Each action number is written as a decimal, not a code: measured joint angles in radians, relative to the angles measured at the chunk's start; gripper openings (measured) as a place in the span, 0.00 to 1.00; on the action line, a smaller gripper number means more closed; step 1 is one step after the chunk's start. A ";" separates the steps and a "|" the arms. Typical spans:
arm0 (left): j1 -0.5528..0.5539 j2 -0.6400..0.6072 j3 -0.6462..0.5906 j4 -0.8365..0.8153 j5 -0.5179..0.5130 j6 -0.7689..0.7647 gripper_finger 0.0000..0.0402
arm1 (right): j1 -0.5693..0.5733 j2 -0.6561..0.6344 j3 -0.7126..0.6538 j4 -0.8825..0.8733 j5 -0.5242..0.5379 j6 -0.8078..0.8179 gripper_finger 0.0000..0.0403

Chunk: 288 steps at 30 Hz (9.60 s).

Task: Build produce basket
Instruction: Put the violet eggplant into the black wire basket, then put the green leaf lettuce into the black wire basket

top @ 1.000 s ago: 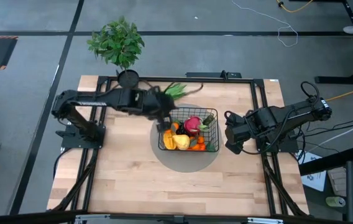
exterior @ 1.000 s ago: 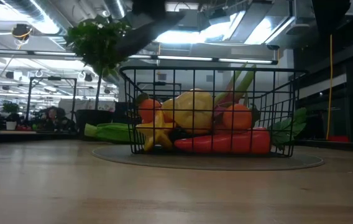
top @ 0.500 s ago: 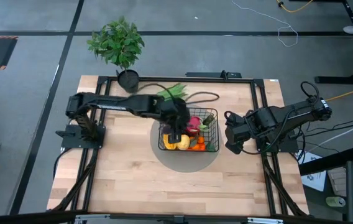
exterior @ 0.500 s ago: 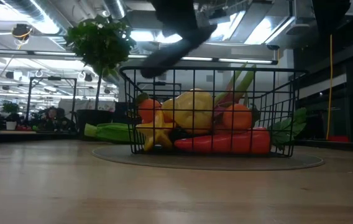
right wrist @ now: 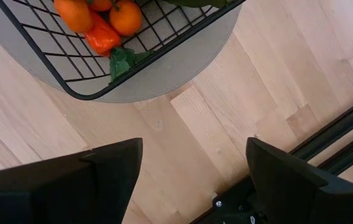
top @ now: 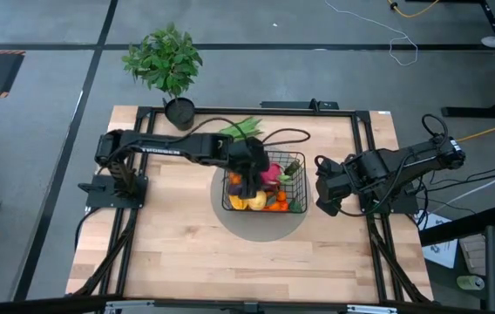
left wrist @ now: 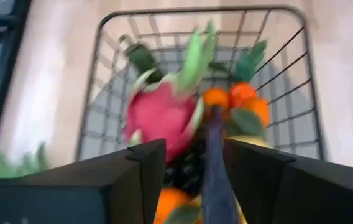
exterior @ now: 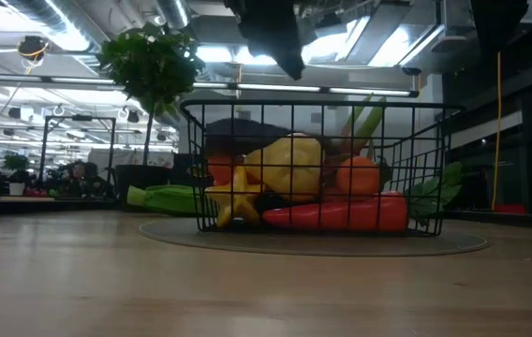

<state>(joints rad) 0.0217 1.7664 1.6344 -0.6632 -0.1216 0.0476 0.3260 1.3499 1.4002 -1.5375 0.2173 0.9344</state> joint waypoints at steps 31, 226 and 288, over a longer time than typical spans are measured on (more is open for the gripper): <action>0.442 -0.314 -0.253 -0.405 0.107 0.248 0.40 | 0.000 0.000 0.000 0.003 0.000 0.003 0.68; -0.144 -0.340 -0.600 0.363 -0.040 -0.116 0.11 | -0.124 0.146 -0.051 0.606 -0.029 -0.646 0.01; -0.163 -0.222 -0.594 0.429 -0.038 -0.153 0.39 | -0.116 0.367 -0.050 0.622 -0.081 -0.569 0.00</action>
<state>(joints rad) -0.1417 1.5440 1.0401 -0.2338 -0.1598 -0.1053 0.2100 1.7168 1.3502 -0.9157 0.1360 0.3656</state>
